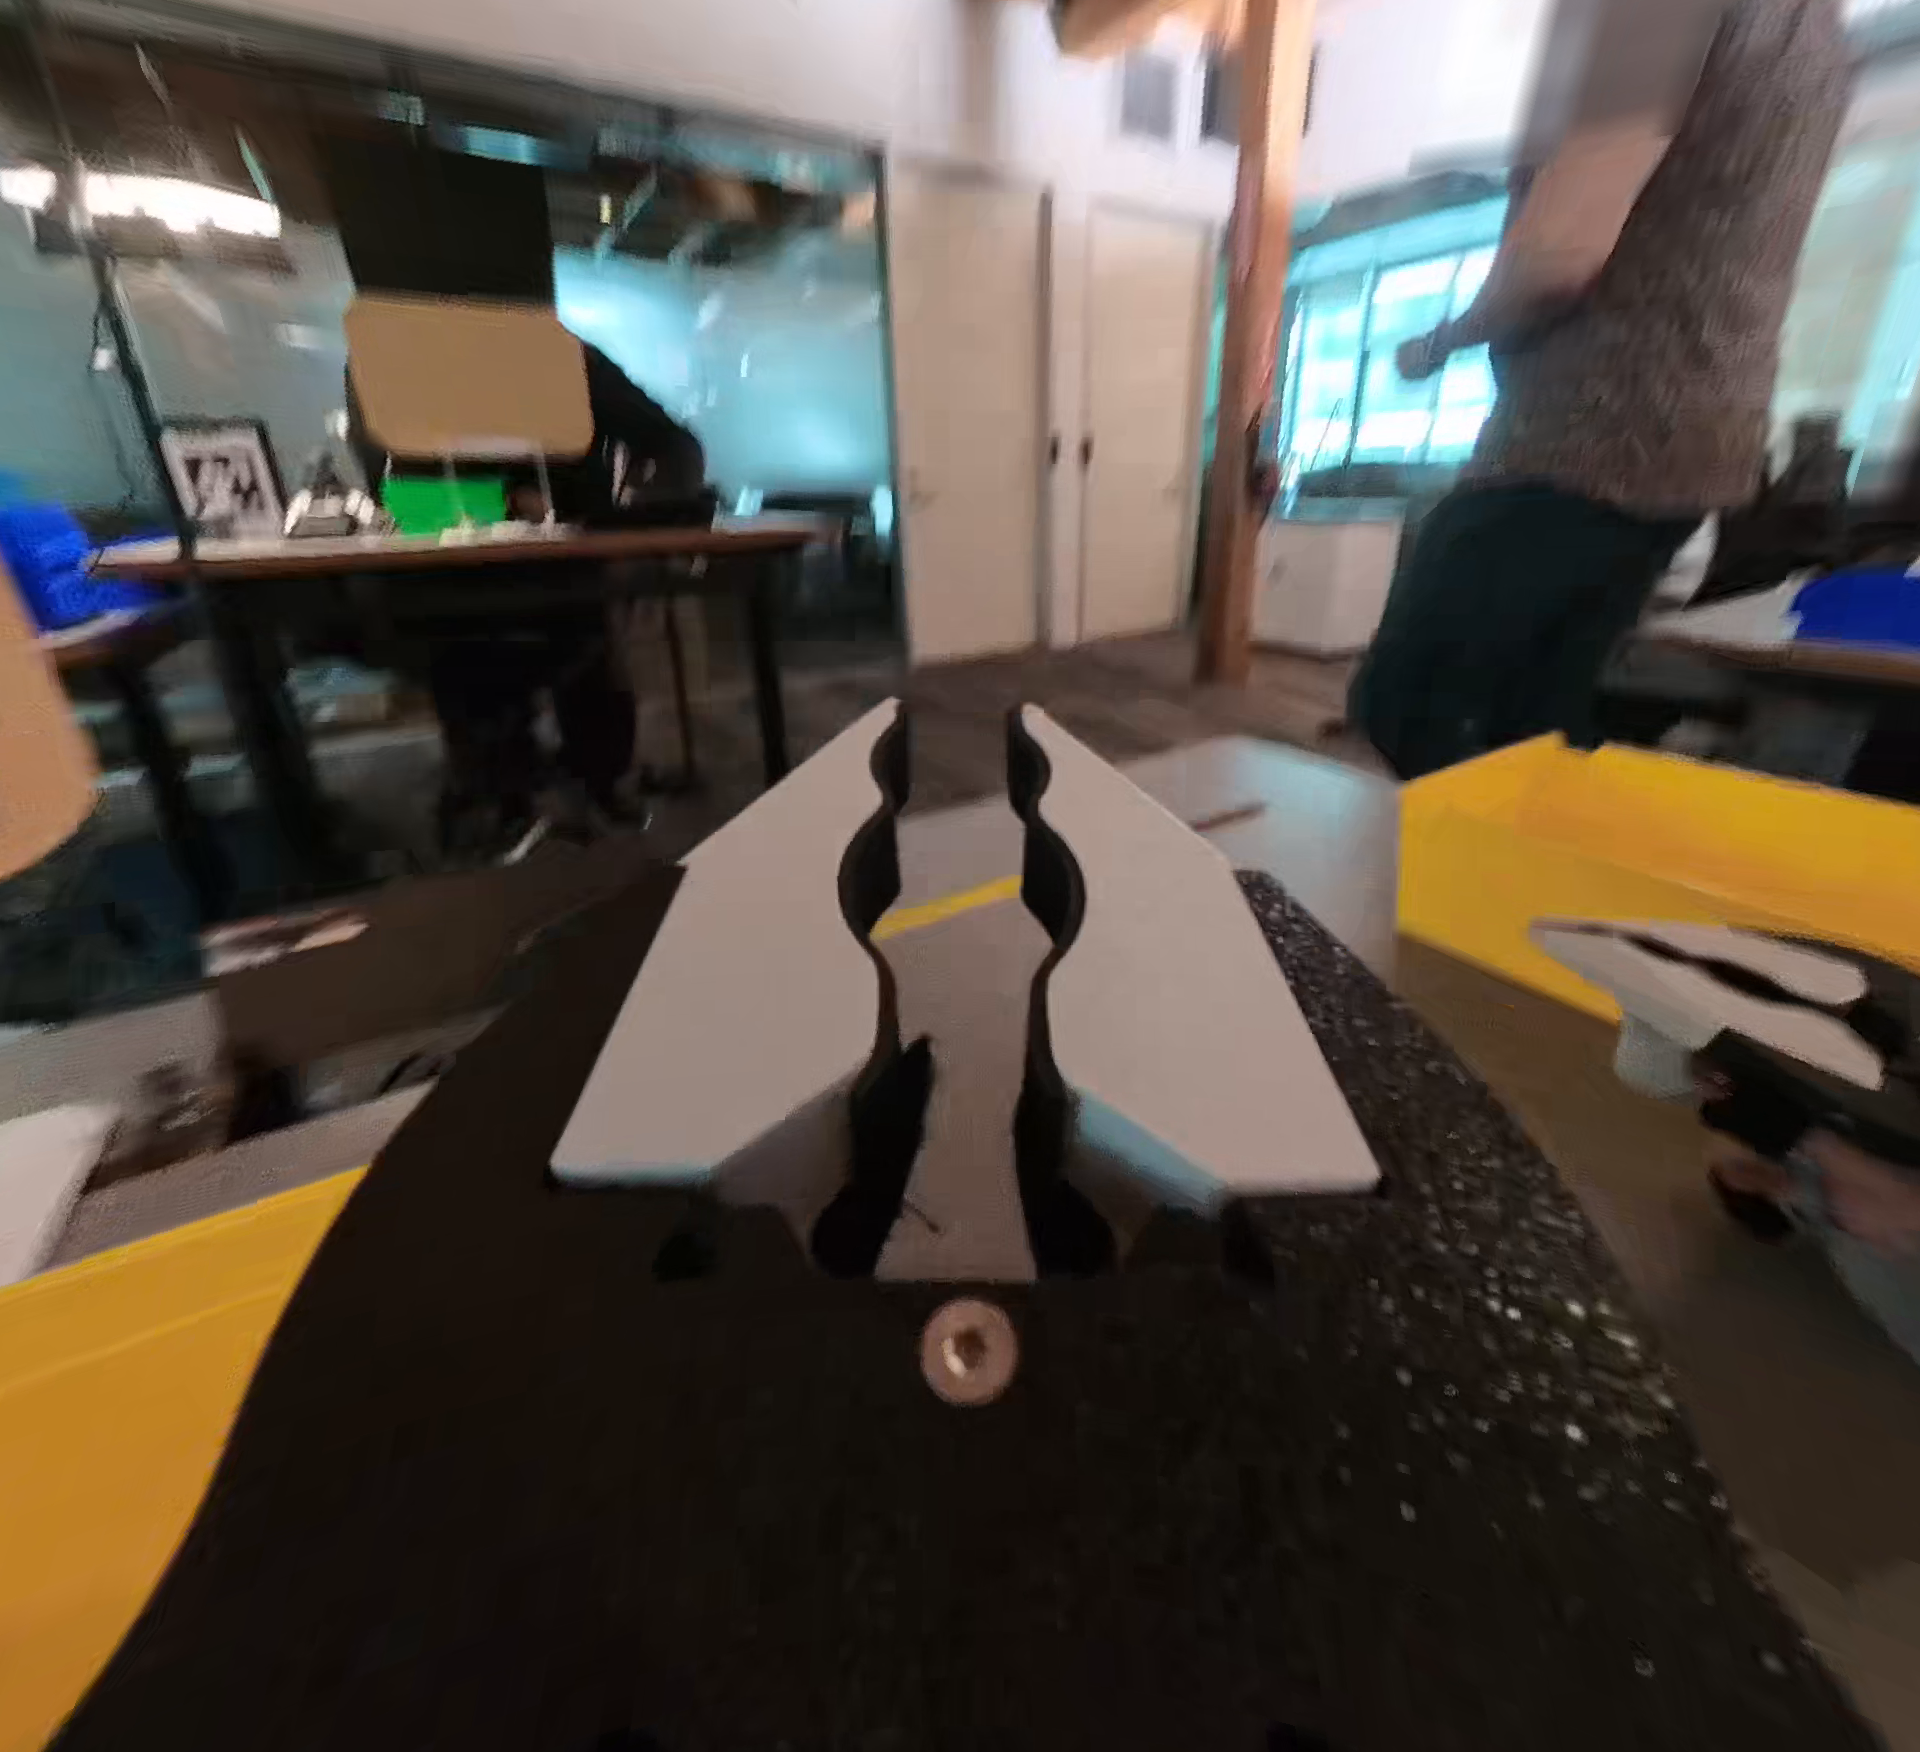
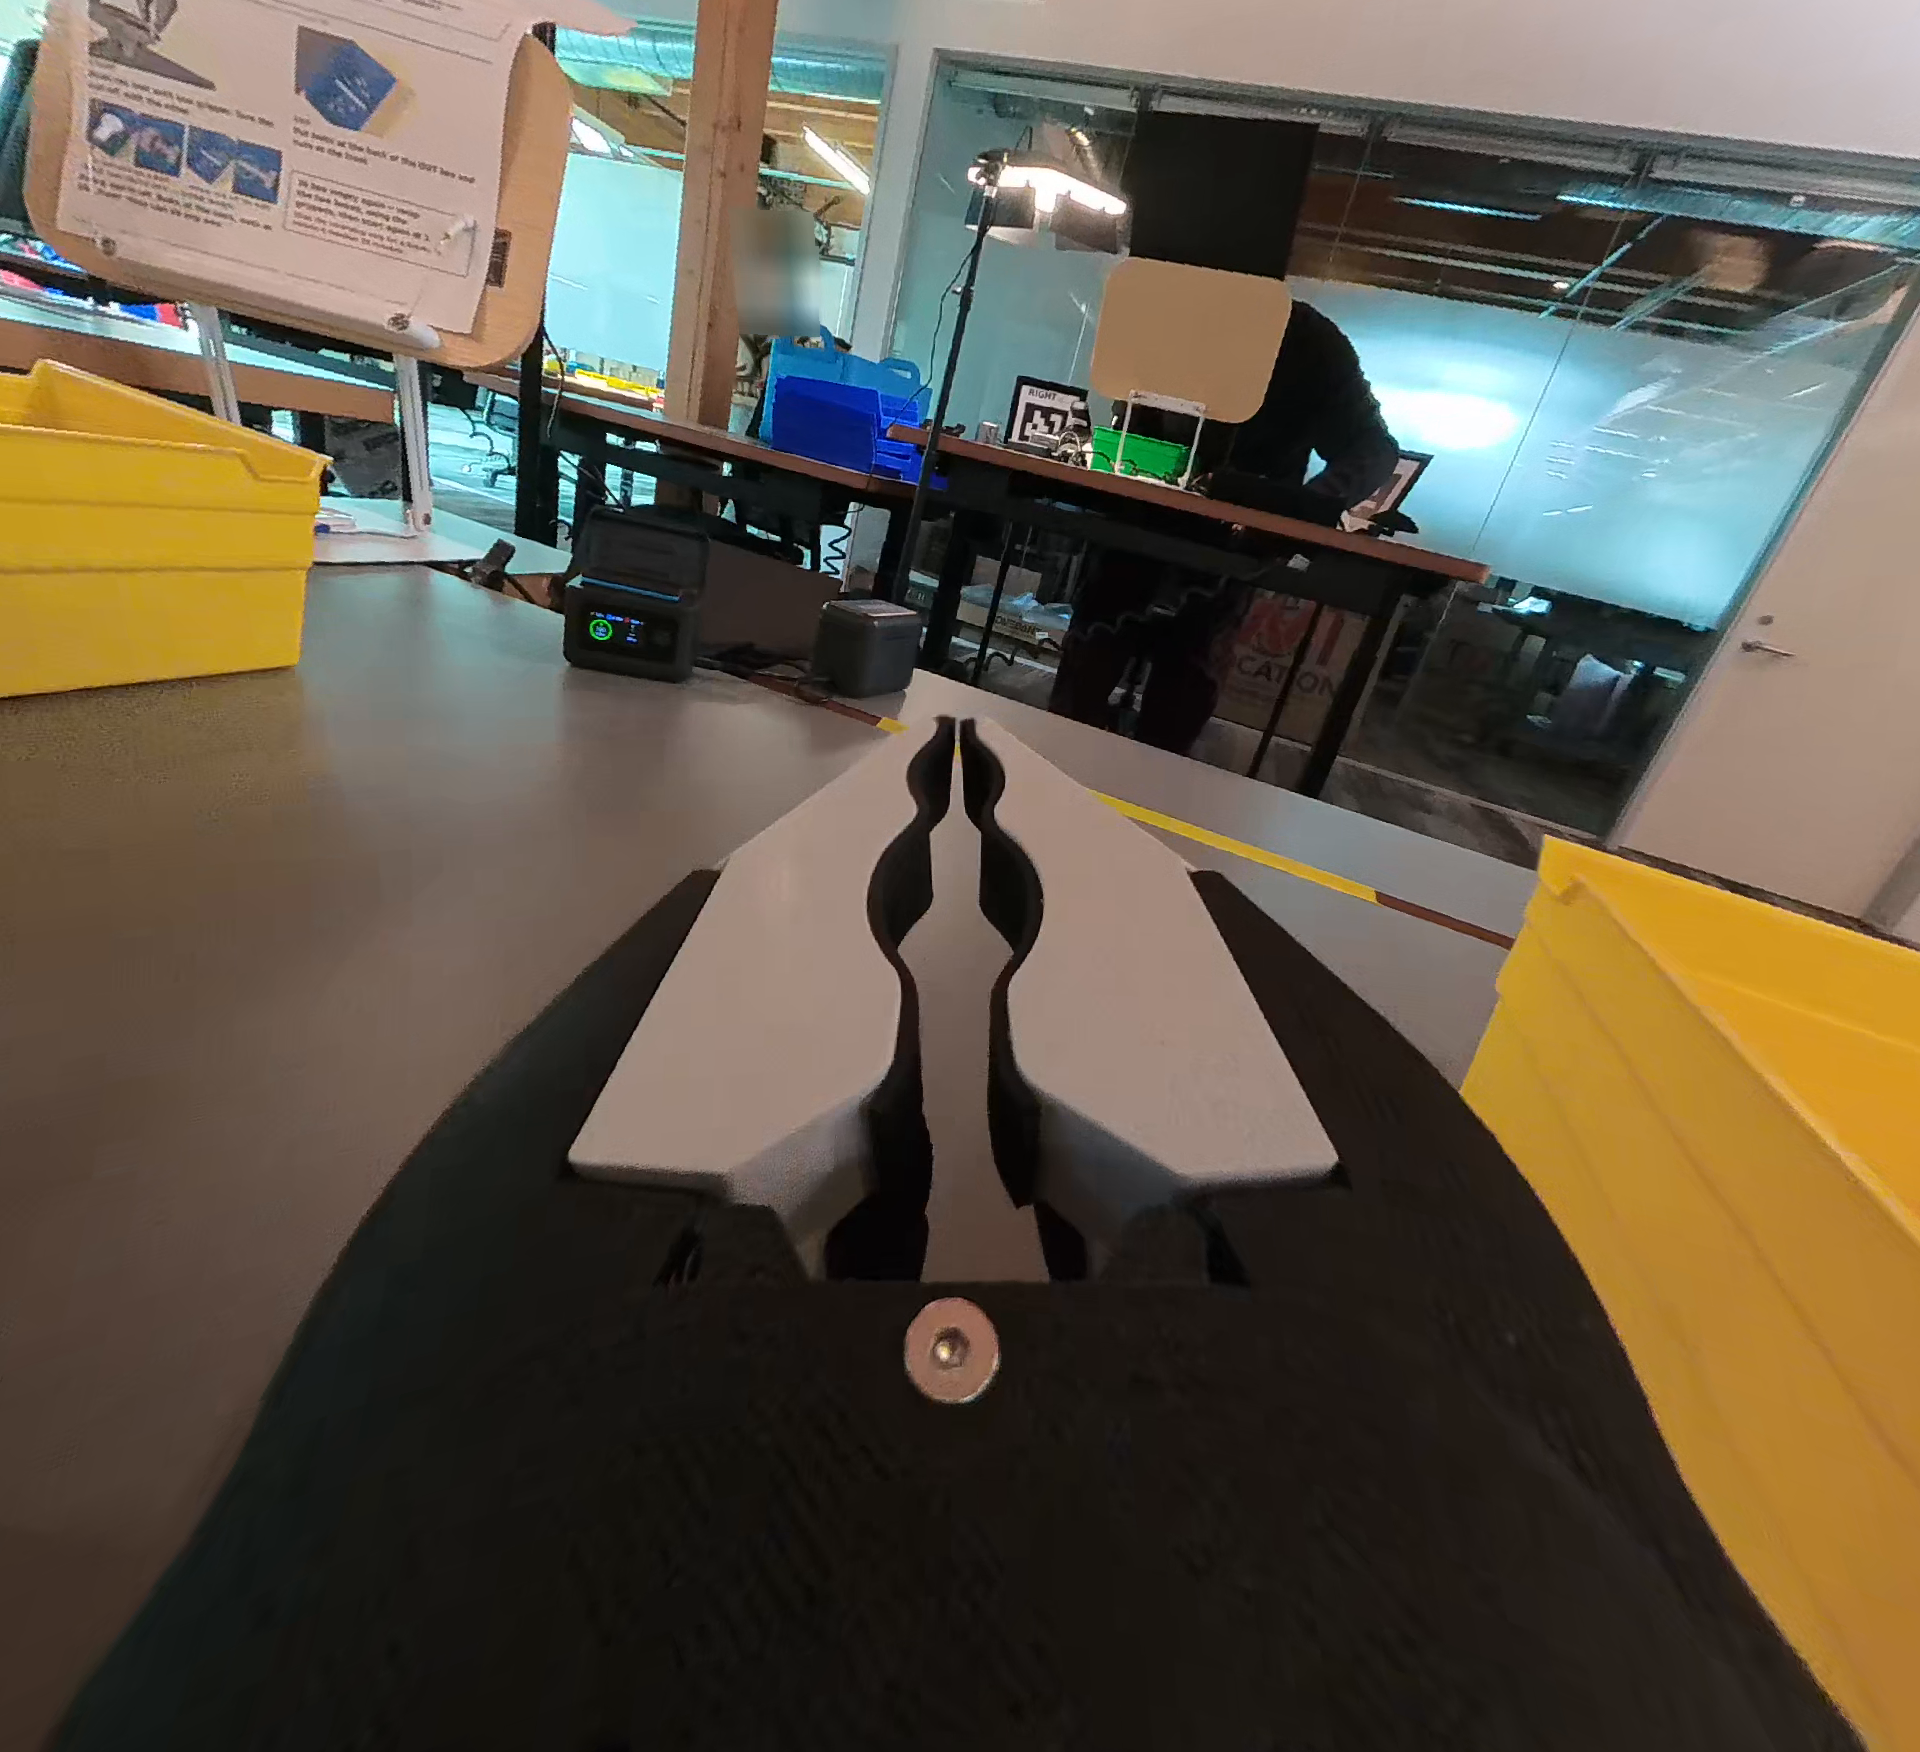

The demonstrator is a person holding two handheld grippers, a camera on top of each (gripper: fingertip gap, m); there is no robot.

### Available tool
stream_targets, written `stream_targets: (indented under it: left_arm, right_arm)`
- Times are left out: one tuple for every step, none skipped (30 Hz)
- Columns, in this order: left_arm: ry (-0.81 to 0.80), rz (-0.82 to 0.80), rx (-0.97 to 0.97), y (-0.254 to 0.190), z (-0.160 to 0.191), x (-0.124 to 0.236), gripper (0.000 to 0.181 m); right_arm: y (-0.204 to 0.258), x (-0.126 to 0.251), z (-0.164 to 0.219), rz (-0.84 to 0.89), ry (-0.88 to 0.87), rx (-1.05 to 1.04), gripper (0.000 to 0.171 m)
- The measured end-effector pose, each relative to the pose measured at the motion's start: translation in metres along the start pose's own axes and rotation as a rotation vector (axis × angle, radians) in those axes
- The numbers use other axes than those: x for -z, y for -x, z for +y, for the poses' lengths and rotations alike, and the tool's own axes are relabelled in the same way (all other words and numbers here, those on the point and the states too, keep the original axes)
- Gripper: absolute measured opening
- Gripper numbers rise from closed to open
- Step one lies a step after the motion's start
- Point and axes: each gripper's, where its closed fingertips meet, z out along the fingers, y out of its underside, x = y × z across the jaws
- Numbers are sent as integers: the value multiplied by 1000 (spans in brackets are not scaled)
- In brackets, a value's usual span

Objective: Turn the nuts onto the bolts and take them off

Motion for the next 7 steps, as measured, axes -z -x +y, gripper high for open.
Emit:
stream_targets:
  left_arm:
    - [92,-18,-18,17,1,4,16]
    - [189,-46,-37,36,5,8,19]
    - [280,-69,-58,54,10,13,22]
    - [371,-68,-72,68,16,18,26]
    - [470,-52,-82,80,25,23,28]
    - [579,-41,-92,93,37,28,30]
    - [697,-34,-101,106,51,35,33]
  right_arm:
    - [1,-1,0,-4,0,5,0]
    - [2,-2,0,-8,1,9,0]
    - [2,-2,0,-12,4,12,0]
    - [2,-4,2,-13,7,14,0]
    - [2,-5,3,-15,11,18,0]
    - [3,-7,5,-18,18,22,0]
    - [3,-8,6,-20,25,27,0]
